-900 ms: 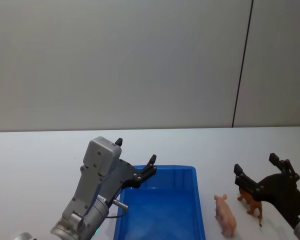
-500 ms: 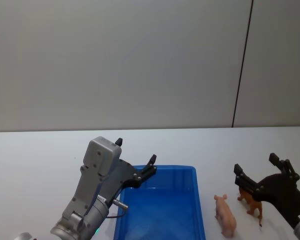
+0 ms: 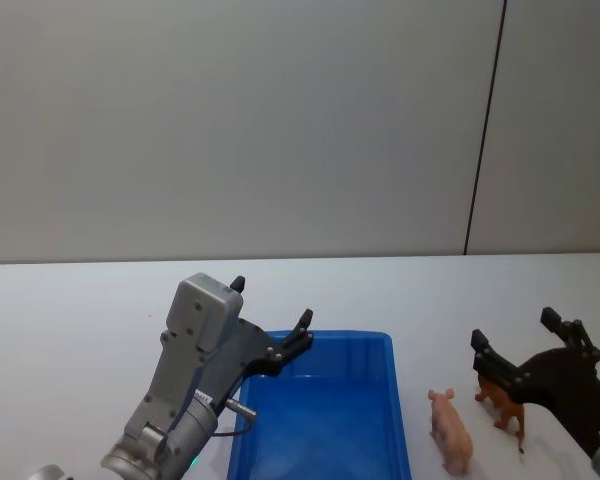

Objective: Pick up the two dolls from the table and place them into the box.

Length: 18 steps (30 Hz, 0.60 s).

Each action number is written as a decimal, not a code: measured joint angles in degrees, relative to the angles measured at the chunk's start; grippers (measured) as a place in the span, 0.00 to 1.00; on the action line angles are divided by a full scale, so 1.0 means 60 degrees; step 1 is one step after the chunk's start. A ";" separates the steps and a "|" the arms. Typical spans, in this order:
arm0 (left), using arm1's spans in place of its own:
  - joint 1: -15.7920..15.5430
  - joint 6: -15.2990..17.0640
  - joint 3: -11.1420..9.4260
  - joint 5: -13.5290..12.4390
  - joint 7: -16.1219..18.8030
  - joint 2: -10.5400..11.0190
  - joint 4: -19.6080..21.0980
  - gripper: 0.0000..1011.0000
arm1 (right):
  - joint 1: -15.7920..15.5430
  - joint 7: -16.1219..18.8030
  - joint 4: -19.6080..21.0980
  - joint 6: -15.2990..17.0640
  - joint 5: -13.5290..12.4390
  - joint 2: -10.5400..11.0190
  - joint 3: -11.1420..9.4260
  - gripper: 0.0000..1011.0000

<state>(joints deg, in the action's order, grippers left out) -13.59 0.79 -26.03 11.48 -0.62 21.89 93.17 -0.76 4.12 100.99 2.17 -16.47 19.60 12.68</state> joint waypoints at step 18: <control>0.0000 0.0000 0.0000 0.0000 0.0000 0.0001 0.0000 0.99 | 0.0048 0.0181 -0.0640 0.0841 -0.0234 0.0291 -0.0294 0.99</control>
<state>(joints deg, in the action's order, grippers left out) -13.59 0.79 -26.03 11.48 -0.62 21.89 93.18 -0.47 5.20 97.15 7.22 -17.88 21.34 10.91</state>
